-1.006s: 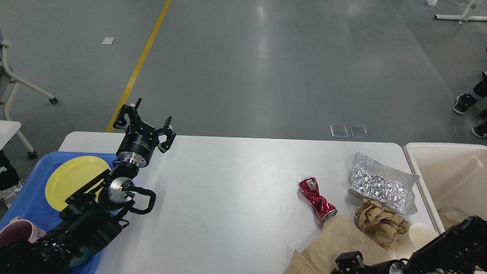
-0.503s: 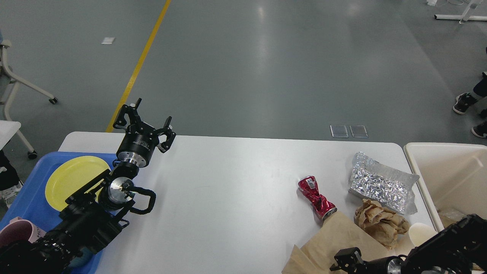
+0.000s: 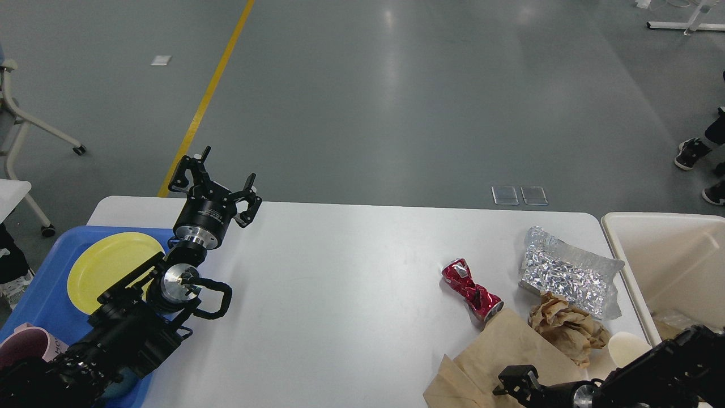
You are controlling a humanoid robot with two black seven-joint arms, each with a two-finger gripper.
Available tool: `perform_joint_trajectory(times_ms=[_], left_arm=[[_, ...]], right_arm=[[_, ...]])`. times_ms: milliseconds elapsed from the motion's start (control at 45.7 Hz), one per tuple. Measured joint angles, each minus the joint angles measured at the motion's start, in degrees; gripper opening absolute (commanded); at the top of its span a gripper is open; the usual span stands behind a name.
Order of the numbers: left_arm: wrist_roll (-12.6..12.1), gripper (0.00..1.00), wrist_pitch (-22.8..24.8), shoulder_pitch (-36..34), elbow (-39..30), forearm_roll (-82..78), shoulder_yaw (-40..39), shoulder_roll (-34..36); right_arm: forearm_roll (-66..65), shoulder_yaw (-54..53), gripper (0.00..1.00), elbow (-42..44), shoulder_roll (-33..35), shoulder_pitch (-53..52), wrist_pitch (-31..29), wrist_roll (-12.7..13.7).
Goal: Tidy desktop
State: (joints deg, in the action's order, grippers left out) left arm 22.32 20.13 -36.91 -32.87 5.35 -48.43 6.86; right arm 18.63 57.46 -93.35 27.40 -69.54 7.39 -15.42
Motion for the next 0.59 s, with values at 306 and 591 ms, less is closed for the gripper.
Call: perform_joint_trajectory(times_ms=[306, 591], left_arm=[[0.0, 0.96, 0.0, 0.0, 0.0, 0.0, 0.0, 0.0], [0.0, 0.96, 0.0, 0.0, 0.0, 0.0, 0.0, 0.0]], right_arm=[[-0.2, -0.2, 0.56, 0.0, -0.1, 0.6, 0.1, 0.0], [-0.2, -0.8, 0.0, 0.3, -1.0, 1.8, 2.6, 0.2]])
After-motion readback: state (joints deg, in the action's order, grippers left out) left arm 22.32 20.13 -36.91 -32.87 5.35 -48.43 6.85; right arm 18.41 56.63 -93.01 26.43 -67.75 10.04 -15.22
